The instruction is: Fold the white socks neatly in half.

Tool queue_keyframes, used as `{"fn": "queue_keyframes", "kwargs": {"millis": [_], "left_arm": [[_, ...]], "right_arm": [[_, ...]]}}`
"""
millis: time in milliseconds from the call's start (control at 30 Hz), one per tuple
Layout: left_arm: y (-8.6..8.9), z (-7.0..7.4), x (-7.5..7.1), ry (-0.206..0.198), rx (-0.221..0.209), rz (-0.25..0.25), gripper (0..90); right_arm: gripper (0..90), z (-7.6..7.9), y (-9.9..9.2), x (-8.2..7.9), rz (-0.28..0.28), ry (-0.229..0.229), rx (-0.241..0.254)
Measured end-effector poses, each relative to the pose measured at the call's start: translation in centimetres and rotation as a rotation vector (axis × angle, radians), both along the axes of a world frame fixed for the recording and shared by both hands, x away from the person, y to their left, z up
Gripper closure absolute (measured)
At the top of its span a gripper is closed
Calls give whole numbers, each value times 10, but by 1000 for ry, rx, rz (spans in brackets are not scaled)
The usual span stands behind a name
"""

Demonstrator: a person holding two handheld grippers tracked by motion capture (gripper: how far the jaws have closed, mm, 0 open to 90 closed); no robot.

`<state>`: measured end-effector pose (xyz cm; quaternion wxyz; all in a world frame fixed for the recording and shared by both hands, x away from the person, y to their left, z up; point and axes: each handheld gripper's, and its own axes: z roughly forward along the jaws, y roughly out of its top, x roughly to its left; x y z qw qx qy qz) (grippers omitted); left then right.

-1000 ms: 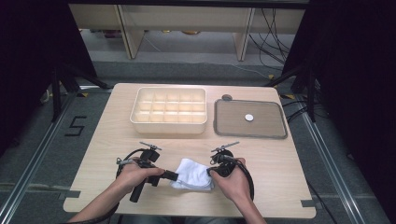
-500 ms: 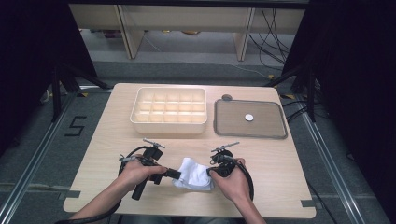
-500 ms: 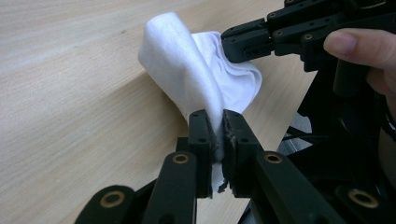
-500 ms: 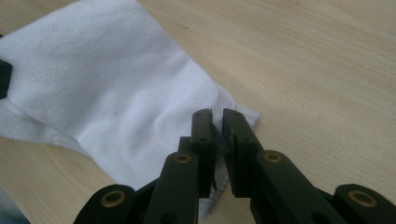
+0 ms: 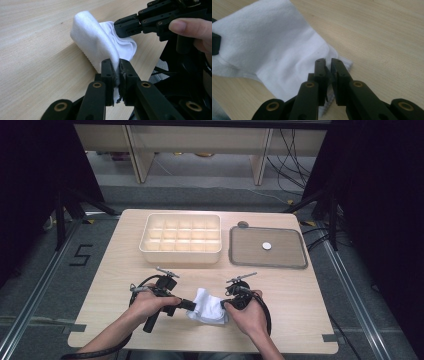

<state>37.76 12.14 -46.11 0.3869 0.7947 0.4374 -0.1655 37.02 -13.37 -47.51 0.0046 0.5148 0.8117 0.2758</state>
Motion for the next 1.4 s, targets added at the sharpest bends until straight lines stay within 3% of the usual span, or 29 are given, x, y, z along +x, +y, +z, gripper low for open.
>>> {"fn": "queue_keyframes", "kwargs": {"millis": [167,267,400,500,633,767,833,967,1033,1067,1133,1200,1233,1333,1400], "left_arm": [[0,1,1,-9,-3,7,826],[3,1,3,-28,12,-21,827],[2,2,3,-32,12,-20,827],[1,1,2,-20,-10,-21,827],[0,2,2,-13,8,-12,827],[-2,2,3,-27,9,-36,827],[-4,3,3,-27,9,-40,827],[-7,2,2,-36,-15,-24,827],[-6,3,2,-30,10,-49,827],[-8,2,0,-19,-12,-24,828],[-8,2,1,-24,1,-54,828],[-11,1,0,-11,-2,-34,828],[-10,0,1,-33,1,-64,828],[-14,1,0,-14,-3,-48,828],[-14,0,1,-28,0,-67,828]], "right_arm": [[837,-1,1,0,-5,2,11],[838,-2,2,1,4,-5,25],[838,-2,3,1,-1,-1,22],[838,-3,4,1,4,-11,28],[838,-3,5,1,-1,-5,30],[838,-4,6,2,19,-20,29],[838,-3,7,1,4,-6,29],[838,-3,8,1,0,-4,29],[838,-3,8,1,6,-11,32],[838,-3,9,1,6,-13,31],[838,-4,9,1,14,-15,35],[838,-4,10,1,6,-13,24],[839,-3,11,1,1,-6,34],[839,-3,12,1,8,-11,41],[839,-3,12,0,4,-5,39]]}}
